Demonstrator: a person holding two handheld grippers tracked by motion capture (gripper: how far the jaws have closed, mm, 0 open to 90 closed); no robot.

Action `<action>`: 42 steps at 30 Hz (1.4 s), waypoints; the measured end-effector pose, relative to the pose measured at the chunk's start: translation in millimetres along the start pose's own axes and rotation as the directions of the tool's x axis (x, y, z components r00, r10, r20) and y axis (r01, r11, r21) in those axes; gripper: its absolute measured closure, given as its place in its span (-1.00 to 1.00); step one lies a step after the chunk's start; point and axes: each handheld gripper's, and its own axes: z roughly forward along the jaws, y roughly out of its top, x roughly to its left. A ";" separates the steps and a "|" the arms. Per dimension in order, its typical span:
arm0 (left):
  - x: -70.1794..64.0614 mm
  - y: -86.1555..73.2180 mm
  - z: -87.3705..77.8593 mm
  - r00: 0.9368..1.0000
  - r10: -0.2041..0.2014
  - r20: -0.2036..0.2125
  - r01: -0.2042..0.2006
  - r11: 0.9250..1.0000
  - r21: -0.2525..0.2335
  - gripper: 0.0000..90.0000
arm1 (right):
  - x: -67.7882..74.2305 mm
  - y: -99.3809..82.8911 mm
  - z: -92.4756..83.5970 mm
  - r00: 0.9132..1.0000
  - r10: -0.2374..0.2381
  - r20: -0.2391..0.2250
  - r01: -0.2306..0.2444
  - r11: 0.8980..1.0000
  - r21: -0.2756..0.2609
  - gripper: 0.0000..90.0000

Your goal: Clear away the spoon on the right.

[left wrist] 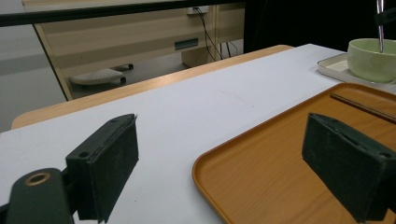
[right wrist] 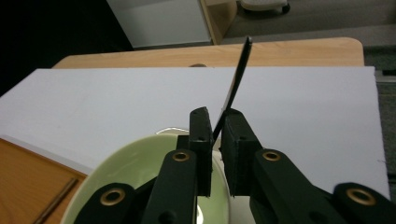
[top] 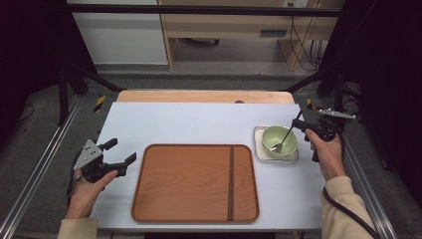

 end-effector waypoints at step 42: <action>4.1 2.3 -7.9 1.000 -0.002 0.006 0.003 0.999 -0.050 -0.77 | 194.4 16.9 -24.7 0.885 -0.372 -0.280 0.347 0.928 -0.139 1.00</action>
